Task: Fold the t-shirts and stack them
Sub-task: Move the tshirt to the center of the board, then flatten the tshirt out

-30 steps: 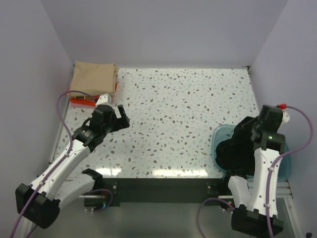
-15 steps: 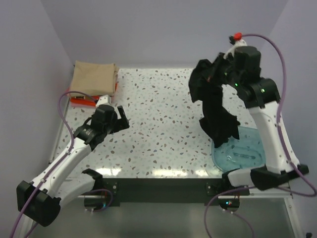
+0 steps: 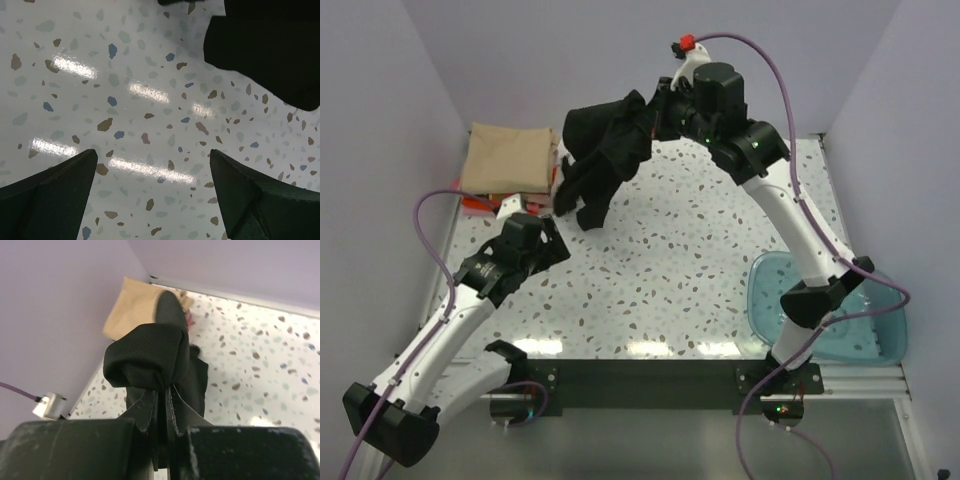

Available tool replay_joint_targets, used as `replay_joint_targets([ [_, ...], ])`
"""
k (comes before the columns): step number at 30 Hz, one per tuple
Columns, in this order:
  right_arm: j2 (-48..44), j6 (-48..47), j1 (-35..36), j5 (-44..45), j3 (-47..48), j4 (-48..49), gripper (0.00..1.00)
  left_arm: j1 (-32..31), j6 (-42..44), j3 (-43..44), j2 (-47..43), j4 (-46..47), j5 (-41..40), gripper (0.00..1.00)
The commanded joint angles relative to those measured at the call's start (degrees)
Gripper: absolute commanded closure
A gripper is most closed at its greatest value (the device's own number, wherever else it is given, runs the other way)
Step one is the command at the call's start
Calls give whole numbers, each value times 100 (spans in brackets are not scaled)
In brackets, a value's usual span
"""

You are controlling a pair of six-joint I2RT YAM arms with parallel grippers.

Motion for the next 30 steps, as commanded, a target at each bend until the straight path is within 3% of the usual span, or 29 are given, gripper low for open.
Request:
replay_joint_targets([
  [1, -1009, 193, -126, 595, -1217, 553, 100, 3, -201, 279, -49, -316, -324, 0],
  [3, -1448, 483, -538, 590, -2569, 649, 100, 3, -218, 306, -14, -378, -403, 0],
  [5, -1555, 868, -1372, -22, -3400, 701, 99, 3, -227, 306, 48, -360, -447, 0],
  [6, -1546, 914, -1610, -122, -4126, 719, 85, 3, -227, 315, 118, -326, -456, 0],
  [7, -1477, 915, -1821, -167, -4421, 737, 77, 3, -227, 323, 171, -308, -430, 0],
  [10, -950, 669, -2515, 51, -4819, 510, 42, 3, -209, 394, 416, -229, -324, 0],
  [14, -492, 204, -2658, 605, -4292, -343, 23, 3, -218, 368, 821, -18, -149, 0],
  [18, -772, -52, -2641, 834, -4703, -160, 4, 12, -139, 350, 1313, 586, 114, 0],
  [24, -1186, -553, -2421, 1045, -5416, -10, 1, 240, 115, 604, 2481, 1378, 492, 0],
  [30, -1090, -808, -1605, 1432, -5697, -10, 1, 899, 221, 517, 3501, 2090, 1256, 0],
])
